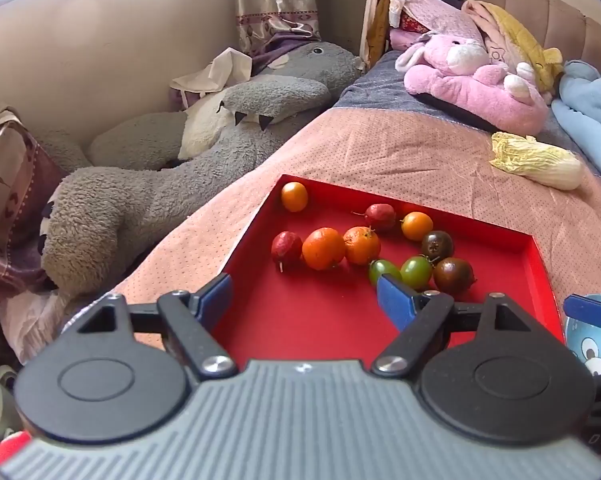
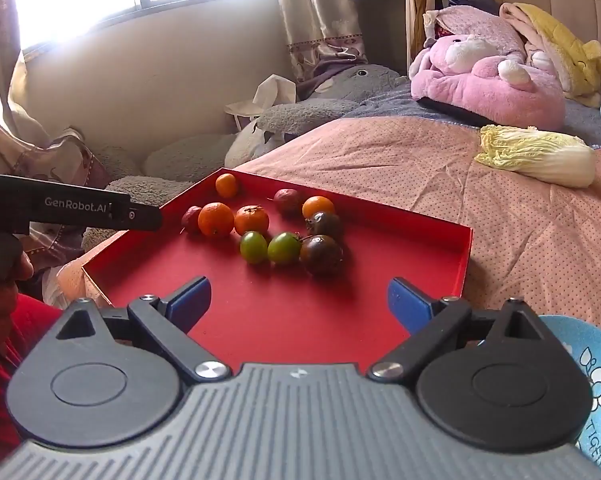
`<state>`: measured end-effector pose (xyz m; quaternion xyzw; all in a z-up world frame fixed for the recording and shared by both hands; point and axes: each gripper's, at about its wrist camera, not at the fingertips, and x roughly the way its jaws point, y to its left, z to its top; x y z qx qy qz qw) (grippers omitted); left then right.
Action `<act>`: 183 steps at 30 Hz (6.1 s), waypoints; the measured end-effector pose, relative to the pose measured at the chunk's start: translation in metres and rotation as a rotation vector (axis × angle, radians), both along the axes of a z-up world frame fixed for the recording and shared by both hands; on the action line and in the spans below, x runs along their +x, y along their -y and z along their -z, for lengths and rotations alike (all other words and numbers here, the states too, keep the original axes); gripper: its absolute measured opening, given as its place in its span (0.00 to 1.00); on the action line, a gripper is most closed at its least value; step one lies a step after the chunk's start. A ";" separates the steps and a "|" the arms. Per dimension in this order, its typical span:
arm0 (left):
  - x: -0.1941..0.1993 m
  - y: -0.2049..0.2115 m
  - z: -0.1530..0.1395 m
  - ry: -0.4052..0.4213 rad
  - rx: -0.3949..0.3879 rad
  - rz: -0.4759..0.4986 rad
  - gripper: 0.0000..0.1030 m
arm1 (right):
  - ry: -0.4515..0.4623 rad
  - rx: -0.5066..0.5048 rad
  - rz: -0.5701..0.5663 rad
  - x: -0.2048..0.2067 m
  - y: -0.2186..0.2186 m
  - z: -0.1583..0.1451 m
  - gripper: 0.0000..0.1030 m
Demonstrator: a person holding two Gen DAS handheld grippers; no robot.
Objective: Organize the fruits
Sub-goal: 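Move both tools over the tomatoes in the red tray, then grasp a dark brown tomato with the right tool while the left tool grasps a green tomato, then carry the dark tomato to the blue tiger plate and open the right tool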
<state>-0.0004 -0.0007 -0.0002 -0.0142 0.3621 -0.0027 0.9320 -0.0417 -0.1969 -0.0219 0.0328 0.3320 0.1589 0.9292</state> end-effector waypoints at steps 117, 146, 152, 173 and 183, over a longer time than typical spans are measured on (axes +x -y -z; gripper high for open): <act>0.019 0.087 0.026 -0.081 0.014 0.165 0.35 | -0.090 0.019 0.070 -0.044 0.050 -0.022 0.40; -0.011 0.125 0.028 -0.039 0.074 0.265 0.35 | -0.146 -0.017 0.349 -0.080 0.171 0.022 0.40; -0.010 0.125 0.028 -0.040 0.074 0.263 0.35 | -0.182 -0.032 0.368 -0.069 0.175 0.040 0.40; -0.009 0.127 0.030 -0.042 0.080 0.260 0.35 | -0.100 -0.036 0.386 -0.067 0.173 0.025 0.71; -0.009 0.127 0.028 -0.029 0.102 0.270 0.35 | -0.074 -0.008 0.335 -0.111 0.158 0.005 0.81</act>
